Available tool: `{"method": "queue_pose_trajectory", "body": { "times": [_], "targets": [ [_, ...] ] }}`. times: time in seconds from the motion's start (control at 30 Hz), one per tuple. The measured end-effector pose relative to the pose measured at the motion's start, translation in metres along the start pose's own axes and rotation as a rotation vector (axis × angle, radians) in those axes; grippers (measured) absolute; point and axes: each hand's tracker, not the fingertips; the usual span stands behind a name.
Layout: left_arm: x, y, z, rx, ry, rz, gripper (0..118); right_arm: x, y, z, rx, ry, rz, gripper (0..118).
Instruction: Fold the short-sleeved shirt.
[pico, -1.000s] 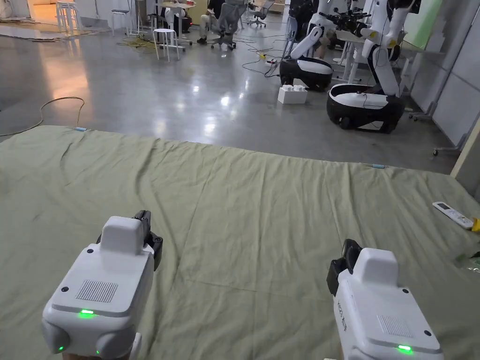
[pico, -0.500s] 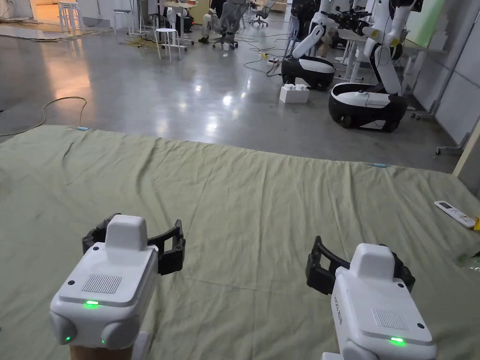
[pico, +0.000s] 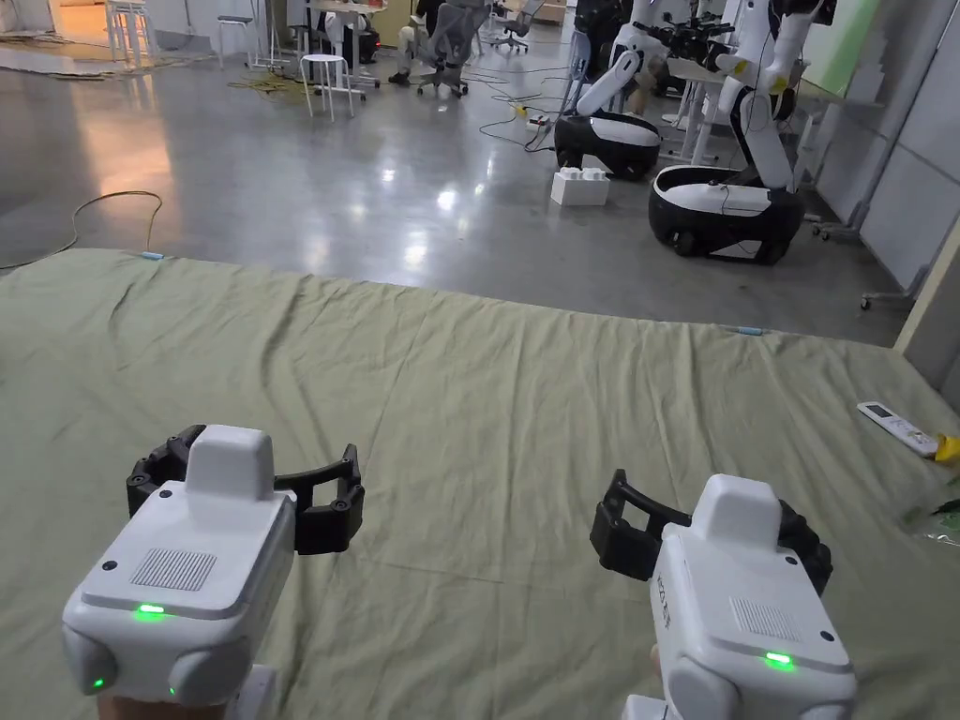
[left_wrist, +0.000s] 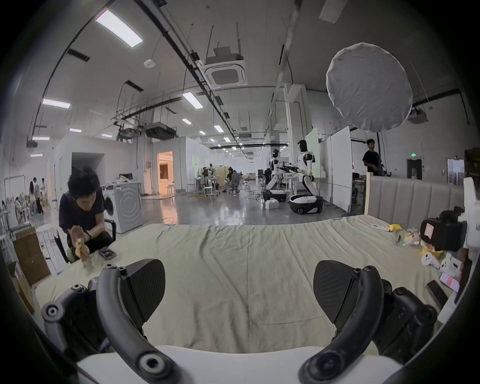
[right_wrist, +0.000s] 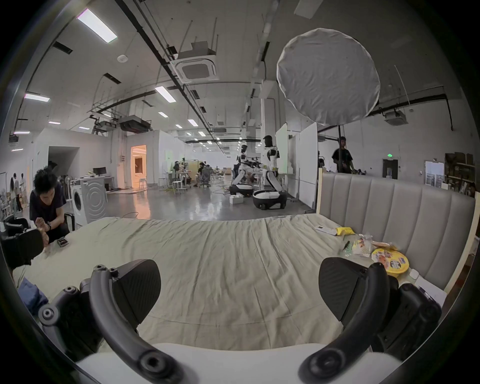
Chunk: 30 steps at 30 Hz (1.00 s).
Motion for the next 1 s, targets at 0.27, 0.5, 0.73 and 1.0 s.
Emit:
{"method": "queue_pose_trajectory", "body": {
  "times": [0.27,0.5,0.73,1.0],
  "targets": [
    [-0.005,-0.001,-0.003,-0.017,-0.033,0.053,114,0.009,0.002,-0.008,-0.082,-0.003,-0.118,118],
    [-0.004,0.003,-0.004,0.009,-0.014,0.037,114,0.008,0.009,-0.014,-0.126,0.028,-0.165,118],
    [-0.009,0.008,-0.010,0.001,0.007,0.069,114,0.003,0.014,-0.022,-0.217,0.009,-0.217,118],
    [-0.003,0.009,-0.013,-0.001,0.017,0.024,114,-0.004,0.014,-0.026,-0.219,0.034,-0.198,118]
  ]
}}
